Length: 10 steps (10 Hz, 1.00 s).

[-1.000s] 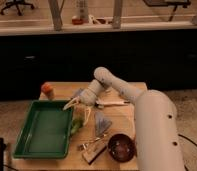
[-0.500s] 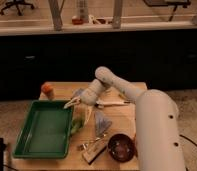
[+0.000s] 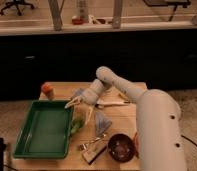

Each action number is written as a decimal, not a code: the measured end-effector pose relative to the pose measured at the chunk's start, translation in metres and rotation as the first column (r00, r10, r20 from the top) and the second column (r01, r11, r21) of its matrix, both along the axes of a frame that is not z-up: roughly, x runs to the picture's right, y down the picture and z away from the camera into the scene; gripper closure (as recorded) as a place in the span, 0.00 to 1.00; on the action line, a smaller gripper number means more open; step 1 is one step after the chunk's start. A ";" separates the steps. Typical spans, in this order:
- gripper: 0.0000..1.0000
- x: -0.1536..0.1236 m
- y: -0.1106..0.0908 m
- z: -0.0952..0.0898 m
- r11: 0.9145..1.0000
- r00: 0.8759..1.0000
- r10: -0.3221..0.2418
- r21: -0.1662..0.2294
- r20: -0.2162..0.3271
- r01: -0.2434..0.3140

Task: Place pepper in plastic cup

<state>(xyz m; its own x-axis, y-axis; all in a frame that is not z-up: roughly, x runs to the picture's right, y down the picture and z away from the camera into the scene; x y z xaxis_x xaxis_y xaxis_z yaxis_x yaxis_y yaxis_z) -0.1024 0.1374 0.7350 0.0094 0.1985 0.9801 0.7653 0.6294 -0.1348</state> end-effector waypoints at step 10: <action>0.24 0.003 -0.003 0.001 1.000 1.000 0.015 -0.004 -0.007 -0.015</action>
